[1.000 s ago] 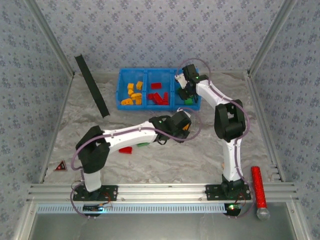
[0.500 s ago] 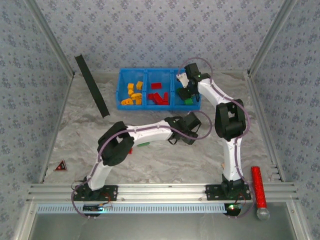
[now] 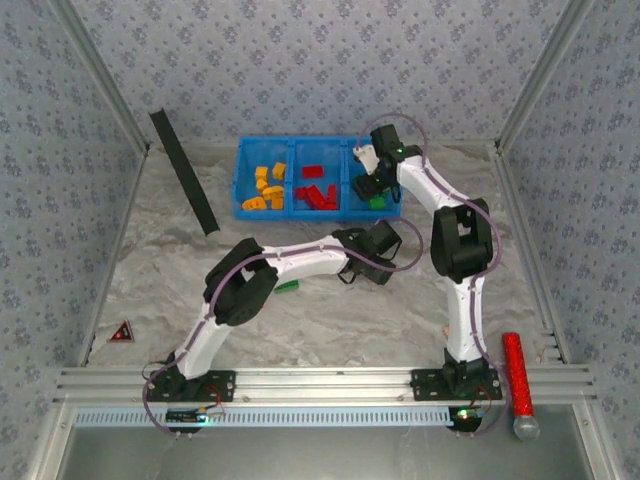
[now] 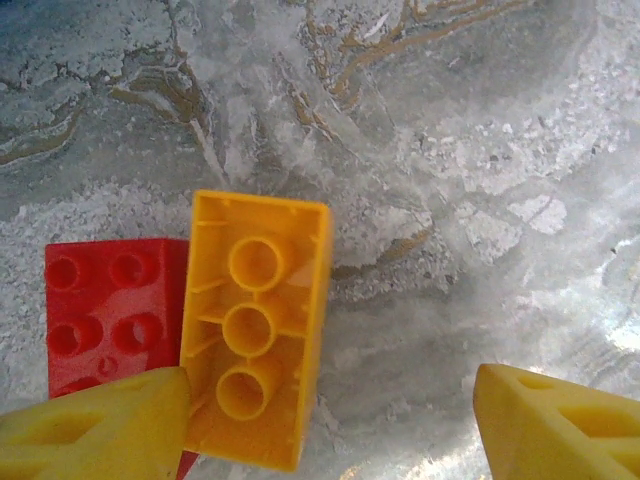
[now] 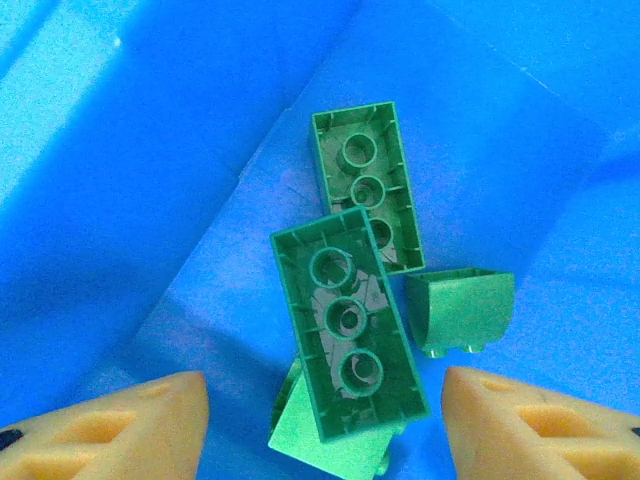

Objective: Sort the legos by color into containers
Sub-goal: Pick up the lego from the center of the table.

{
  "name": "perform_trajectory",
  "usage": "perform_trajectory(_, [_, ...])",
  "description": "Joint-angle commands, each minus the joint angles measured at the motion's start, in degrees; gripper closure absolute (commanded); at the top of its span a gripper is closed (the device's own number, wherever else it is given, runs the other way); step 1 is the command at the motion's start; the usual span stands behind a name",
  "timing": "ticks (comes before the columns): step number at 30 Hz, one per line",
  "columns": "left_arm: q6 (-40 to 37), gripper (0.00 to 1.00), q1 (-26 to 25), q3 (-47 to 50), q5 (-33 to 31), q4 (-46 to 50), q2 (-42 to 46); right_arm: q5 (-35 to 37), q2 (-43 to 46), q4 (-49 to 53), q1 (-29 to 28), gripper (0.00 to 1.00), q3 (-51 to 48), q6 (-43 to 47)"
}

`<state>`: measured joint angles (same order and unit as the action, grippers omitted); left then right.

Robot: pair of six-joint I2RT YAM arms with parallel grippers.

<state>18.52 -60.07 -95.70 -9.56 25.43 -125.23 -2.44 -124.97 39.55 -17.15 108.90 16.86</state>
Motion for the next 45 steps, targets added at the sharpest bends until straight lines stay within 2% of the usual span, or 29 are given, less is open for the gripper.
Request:
perform_trajectory(1, [0.02,0.25,0.47,-2.71,1.76,0.01,-2.17,-1.99,4.65,2.35,0.68,0.35,3.16,-2.41])
perform_trajectory(12, [0.21,0.30,0.67,-5.99,4.46,1.53,-6.07,-2.29,9.25,4.19,0.88,0.32,3.86,-4.21])
perform_trajectory(20, [1.33,0.43,1.79,-6.67,3.52,1.69,-7.90,-1.50,15.21,5.42,0.98,0.31,0.72,-5.70])
perform_trajectory(22, [1.61,0.47,2.36,-6.58,3.28,1.30,-8.43,-1.58,19.23,4.44,0.88,0.31,-3.35,-6.80])
perform_trajectory(26, [2.17,0.65,3.51,-6.56,3.61,0.67,-8.77,-1.31,30.06,-0.15,0.57,0.31,-15.35,-9.05])
perform_trajectory(30, [2.18,0.78,4.15,-6.56,4.04,0.74,-8.51,-0.41,40.65,-1.92,0.32,0.28,-24.44,-10.82])
perform_trajectory(31, [2.00,0.80,4.18,-6.52,4.00,0.97,-8.38,-0.45,43.35,-2.06,0.26,0.24,-26.56,-11.31])
perform_trajectory(32, [1.87,0.83,4.18,-6.39,3.90,1.22,-8.07,-0.33,46.11,-1.98,0.28,0.16,-28.36,-11.77])
perform_trajectory(33, [1.82,0.84,4.21,-6.24,3.79,1.41,-7.71,0.42,48.35,-1.86,0.16,0.04,-29.85,-12.50])
perform_trajectory(34, [1.57,0.86,4.17,-5.95,3.95,1.58,-7.12,1.50,50.81,-1.55,0.13,0.00,-31.45,-13.62])
perform_trajectory(39, [-0.09,0.89,4.42,-1.69,6.11,-0.85,-1.49,5.14,60.94,3.24,0.63,0.00,-36.88,-21.36])
perform_trajectory(41, [-1.10,0.90,4.52,-0.62,6.79,-0.96,1.38,11.20,64.82,6.31,1.55,0.00,-38.94,-27.25])
perform_trajectory(45, [-2.96,0.91,4.86,0.61,7.10,0.05,7.67,17.77,72.06,5.20,6.18,0.00,-46.00,-35.05])
